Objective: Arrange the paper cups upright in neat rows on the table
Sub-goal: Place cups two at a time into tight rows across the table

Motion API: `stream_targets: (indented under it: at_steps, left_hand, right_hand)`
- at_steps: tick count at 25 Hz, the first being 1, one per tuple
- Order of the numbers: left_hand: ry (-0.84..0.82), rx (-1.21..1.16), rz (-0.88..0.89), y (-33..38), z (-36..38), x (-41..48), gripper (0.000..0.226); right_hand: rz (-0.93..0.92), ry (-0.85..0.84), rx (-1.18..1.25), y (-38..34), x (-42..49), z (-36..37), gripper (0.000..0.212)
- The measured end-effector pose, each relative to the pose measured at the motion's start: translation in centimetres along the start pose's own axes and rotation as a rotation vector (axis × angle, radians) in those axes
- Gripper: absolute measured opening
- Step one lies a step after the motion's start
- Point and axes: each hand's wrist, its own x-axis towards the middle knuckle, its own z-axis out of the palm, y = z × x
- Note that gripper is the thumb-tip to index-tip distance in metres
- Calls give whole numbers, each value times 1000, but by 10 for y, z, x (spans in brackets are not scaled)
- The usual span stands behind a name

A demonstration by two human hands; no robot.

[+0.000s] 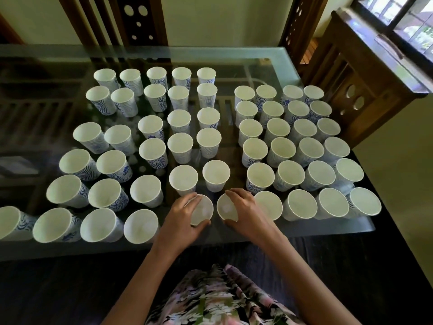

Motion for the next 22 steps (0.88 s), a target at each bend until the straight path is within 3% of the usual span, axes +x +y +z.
stream_targets:
  at_steps: [9, 17, 22]
  left_hand:
    - [-17, 0, -29, 7, 0, -1, 64]
    - [80, 0, -89, 6, -13, 12, 51]
    - [96, 52, -158, 0, -23, 31, 56]
  right_hand:
    - [-11, 32, 12, 5, -5, -1, 73]
    - [-39, 51, 62, 11, 8, -16, 63]
    - [-44, 42, 36, 7, 31, -21, 64]
